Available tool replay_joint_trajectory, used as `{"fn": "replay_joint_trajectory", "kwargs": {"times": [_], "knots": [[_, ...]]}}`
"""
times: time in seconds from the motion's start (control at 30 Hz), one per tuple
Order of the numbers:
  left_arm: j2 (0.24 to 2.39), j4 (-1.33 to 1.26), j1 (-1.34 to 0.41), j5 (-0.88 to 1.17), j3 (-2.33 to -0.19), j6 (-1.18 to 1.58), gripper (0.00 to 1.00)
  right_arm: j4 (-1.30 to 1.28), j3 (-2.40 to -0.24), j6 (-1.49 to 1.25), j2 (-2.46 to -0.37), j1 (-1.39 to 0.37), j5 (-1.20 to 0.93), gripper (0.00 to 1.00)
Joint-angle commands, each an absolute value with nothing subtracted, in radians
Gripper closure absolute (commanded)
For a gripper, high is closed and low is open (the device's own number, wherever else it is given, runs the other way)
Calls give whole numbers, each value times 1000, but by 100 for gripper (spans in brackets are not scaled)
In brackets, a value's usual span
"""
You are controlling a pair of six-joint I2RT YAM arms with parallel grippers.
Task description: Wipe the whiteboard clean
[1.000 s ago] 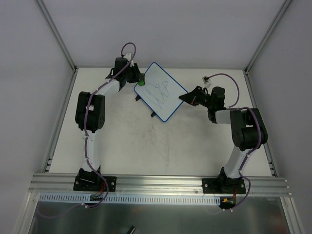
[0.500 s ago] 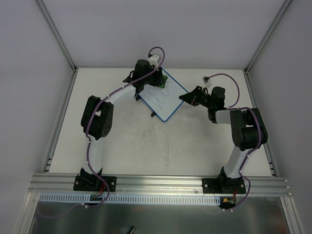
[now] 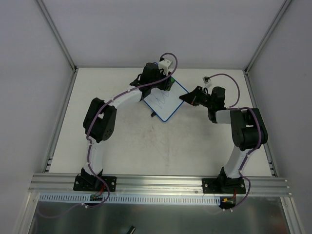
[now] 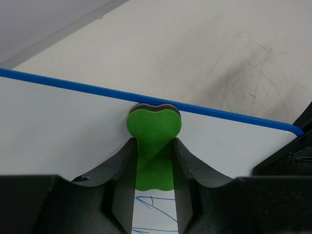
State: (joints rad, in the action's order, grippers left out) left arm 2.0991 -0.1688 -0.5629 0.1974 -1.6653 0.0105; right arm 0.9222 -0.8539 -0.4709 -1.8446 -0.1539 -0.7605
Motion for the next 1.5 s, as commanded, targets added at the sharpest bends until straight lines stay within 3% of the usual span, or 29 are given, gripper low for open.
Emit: {"fn": "replay_joint_trajectory", "kwargs": {"times": [0.0,0.8,1.0,1.47], "knots": [[2077,-181,-589,184,-1654,-6,100,996,-893,-416,-1809,-164,-781,100],[2072,-224,-347,155,-1507,265,100,999,-890,-422,-1802,-163,-787,100],[2092,-225,-261,230,-1485,390,100,999,-890,-422,-1804,-163,-788,100],[2115,-244,-247,287,-1489,439,100,999,-893,-426,-1810,-163,-788,100]]}}
